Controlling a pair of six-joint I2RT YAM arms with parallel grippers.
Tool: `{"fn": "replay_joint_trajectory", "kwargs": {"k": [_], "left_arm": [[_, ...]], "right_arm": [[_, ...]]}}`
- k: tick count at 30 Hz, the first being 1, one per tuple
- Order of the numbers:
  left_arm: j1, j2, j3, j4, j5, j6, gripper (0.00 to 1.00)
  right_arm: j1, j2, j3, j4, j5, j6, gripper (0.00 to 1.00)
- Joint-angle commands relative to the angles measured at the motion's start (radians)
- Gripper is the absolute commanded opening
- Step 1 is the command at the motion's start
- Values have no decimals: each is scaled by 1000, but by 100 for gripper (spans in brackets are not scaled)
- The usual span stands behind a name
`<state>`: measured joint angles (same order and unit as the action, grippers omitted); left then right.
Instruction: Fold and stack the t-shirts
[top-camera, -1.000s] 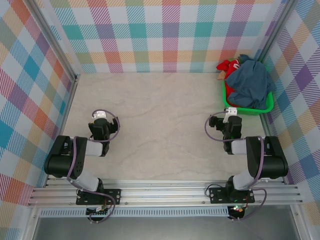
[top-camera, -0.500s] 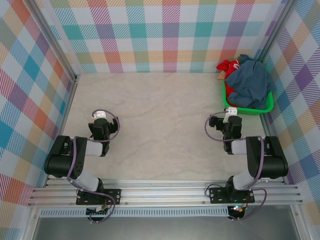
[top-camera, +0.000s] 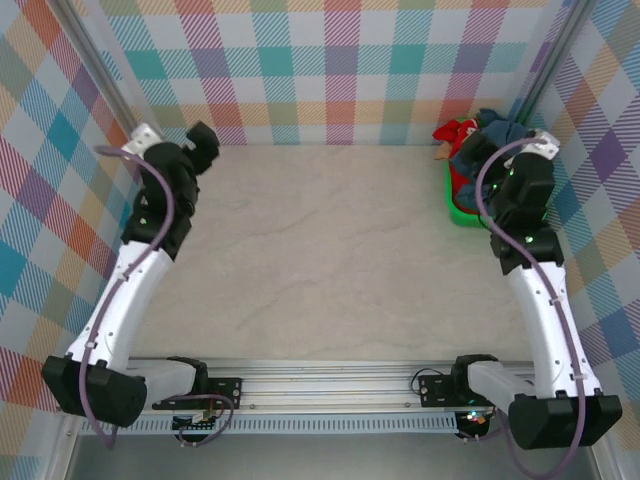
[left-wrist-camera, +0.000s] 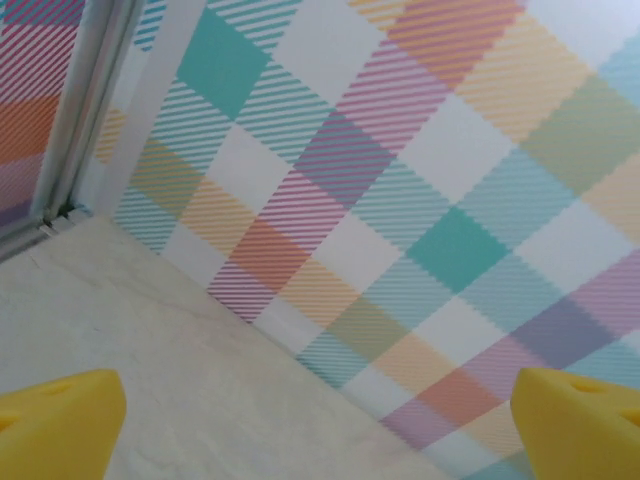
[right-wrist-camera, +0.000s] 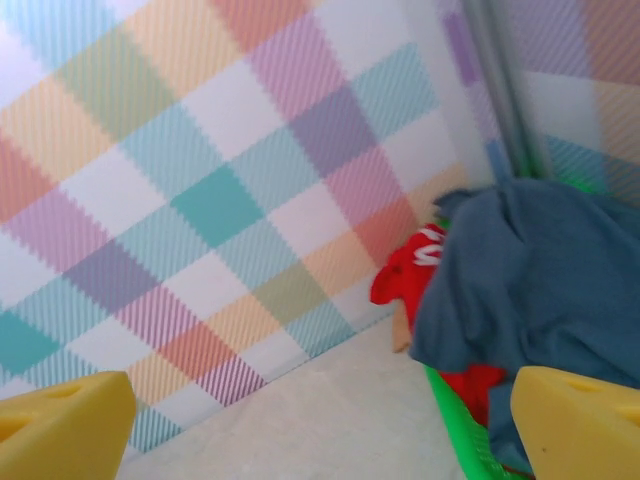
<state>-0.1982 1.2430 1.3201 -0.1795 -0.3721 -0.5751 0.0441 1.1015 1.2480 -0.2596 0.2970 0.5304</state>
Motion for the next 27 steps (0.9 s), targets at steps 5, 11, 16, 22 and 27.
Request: {"fn": "replay_joint_trajectory", "kwargs": {"k": [5,11,16,22,27], "left_arm": [[-158,235,248,-165,435,-75,97],[-226,282,349,-213,486,-36,95],[-233,260,341,-246,504,-27,93],[-234,216,308,-290,483,0,92],[-233,195,297,-317,463,7,91]], "right_arm": [[-178,470,288,-321,-211,126,76],[-287,771,497,-359,-336,121,66],[-294,934,614,-313,-384,73,67],[-297,1067,711,-227,-512,60,52],[-296,1075,776,-260,-522,54,5]]}}
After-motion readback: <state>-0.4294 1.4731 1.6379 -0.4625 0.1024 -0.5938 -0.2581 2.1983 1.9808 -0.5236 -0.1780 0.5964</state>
